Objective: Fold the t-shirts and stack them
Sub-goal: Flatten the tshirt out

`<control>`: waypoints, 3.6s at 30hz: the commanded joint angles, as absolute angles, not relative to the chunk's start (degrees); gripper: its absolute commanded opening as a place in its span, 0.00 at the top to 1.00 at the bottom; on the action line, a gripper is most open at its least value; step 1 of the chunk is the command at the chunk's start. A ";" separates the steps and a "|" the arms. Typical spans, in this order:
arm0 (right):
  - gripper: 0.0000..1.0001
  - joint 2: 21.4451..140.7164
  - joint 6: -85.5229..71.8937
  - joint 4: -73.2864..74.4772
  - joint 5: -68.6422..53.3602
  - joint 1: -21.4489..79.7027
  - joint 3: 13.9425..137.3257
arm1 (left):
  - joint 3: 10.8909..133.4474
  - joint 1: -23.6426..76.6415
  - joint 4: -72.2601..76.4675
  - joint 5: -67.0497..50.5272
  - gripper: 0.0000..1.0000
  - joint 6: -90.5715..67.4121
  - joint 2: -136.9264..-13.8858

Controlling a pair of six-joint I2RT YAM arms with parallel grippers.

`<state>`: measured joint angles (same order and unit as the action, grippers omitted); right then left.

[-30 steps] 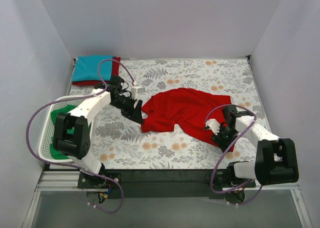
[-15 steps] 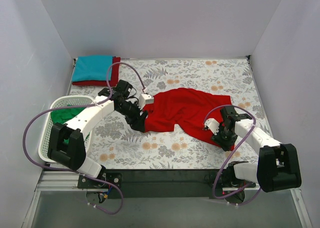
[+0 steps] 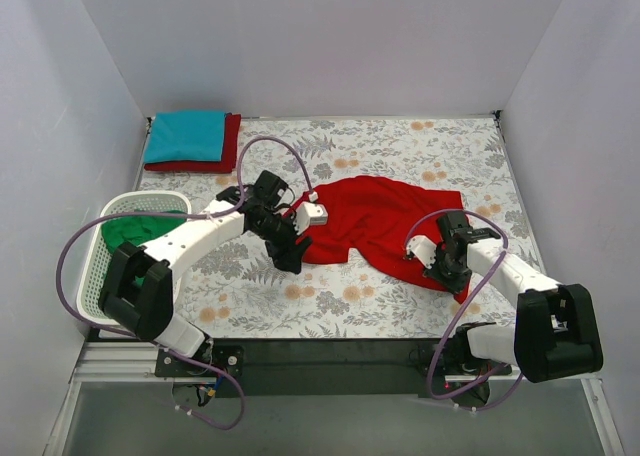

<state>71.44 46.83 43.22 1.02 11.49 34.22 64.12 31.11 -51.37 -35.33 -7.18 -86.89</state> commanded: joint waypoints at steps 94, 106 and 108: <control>0.57 81.48 48.43 47.55 -9.06 9.49 47.73 | 54.23 36.56 -44.38 -27.16 1.00 -4.75 -91.14; 0.44 77.43 48.43 48.43 -7.30 9.58 39.91 | 55.28 36.56 -43.59 -27.16 1.00 -5.89 -93.42; 0.46 74.46 47.90 48.25 -6.77 9.67 38.76 | 55.55 36.56 -43.94 -27.07 1.00 -5.80 -93.52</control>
<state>77.97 48.31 48.10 -7.18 9.72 40.36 53.52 36.53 -43.07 -26.04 -5.87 -93.97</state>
